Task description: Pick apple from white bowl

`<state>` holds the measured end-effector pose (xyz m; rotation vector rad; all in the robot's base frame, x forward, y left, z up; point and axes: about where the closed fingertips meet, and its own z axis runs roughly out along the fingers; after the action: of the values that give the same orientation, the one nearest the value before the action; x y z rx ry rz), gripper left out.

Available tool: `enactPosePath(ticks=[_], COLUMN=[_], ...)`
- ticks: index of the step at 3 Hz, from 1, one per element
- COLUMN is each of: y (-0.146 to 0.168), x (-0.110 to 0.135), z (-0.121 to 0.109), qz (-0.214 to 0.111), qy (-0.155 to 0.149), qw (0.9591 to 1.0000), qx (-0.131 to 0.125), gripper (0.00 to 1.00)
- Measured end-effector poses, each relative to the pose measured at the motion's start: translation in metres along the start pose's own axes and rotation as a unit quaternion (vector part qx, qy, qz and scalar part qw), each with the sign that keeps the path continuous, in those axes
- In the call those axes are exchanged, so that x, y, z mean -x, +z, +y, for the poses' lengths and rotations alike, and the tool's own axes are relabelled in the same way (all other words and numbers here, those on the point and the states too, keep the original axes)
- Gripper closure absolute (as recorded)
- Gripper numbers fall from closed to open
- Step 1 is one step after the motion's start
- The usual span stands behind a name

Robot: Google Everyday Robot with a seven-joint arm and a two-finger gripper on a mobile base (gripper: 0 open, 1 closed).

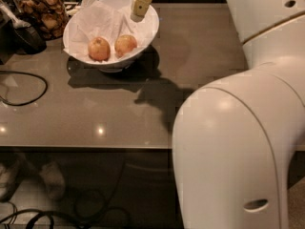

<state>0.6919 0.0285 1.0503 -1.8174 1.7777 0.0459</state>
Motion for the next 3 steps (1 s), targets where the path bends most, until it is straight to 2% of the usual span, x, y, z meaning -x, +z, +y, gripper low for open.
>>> enactPosePath(ticks=[1,3], y=[0.012,0.035], x=[-0.001,-0.008], z=[-0.011,-0.023], qz=[0.029,0.06], qy=[0.011,0.025], qw=[0.9994,0.9978], qx=[-0.012,-0.012], gripper=[0.0,0.27])
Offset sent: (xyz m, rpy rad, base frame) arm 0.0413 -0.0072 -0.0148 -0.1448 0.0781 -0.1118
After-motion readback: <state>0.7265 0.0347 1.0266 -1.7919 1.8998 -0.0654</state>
